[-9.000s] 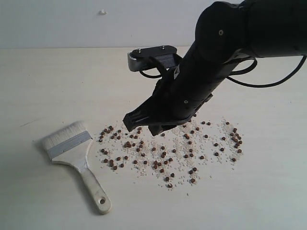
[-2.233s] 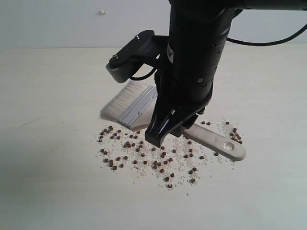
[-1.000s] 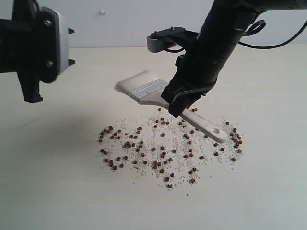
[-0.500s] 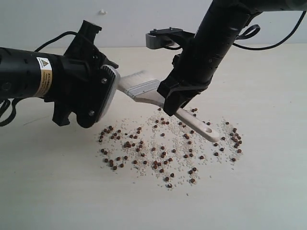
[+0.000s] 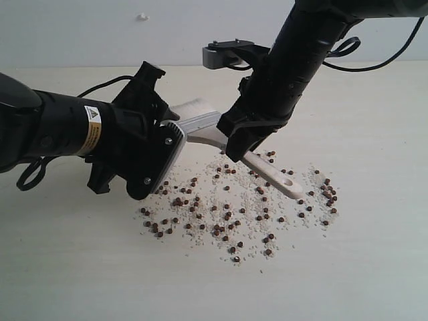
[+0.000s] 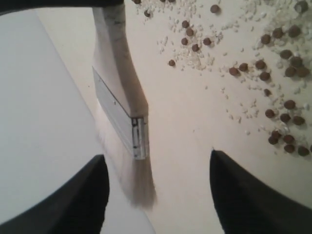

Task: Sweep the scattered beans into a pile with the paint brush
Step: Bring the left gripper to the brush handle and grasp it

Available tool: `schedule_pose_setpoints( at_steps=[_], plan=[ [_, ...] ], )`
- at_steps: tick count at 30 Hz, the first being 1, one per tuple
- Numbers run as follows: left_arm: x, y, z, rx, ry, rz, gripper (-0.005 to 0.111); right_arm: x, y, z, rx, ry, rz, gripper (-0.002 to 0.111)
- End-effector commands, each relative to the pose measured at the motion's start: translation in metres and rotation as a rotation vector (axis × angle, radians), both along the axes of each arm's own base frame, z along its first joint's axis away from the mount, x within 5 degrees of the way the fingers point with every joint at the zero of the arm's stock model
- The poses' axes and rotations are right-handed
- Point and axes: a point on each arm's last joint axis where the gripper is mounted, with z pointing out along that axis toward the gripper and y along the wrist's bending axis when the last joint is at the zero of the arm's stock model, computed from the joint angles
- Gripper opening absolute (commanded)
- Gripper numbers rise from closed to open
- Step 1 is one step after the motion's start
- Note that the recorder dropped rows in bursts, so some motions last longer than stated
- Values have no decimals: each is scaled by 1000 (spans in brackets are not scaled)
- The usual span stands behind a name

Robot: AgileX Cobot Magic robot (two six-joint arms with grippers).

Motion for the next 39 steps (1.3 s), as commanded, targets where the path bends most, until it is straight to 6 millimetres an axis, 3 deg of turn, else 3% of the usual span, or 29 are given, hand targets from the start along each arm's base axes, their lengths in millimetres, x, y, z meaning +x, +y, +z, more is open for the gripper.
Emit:
schedule_pose_setpoints(
  at_steps=[1,14,22,26,39],
  plan=[
    [6,-6,4,-13,-14,8,58,3,0,5,33,-8,-13,0],
    [21,-19,-10,7,10,8,58,1,0,5,33,10,1,0],
    [28,-24,-7,-5,-5,8,55,0,0,5,32,12,3,0],
    [28,-24,-7,-6,-3,6,47,0,0,5,32,12,3,0],
    [24,-28,-7,-28,28,-38,46,0,0,5,31,17,5,0]
  ],
)
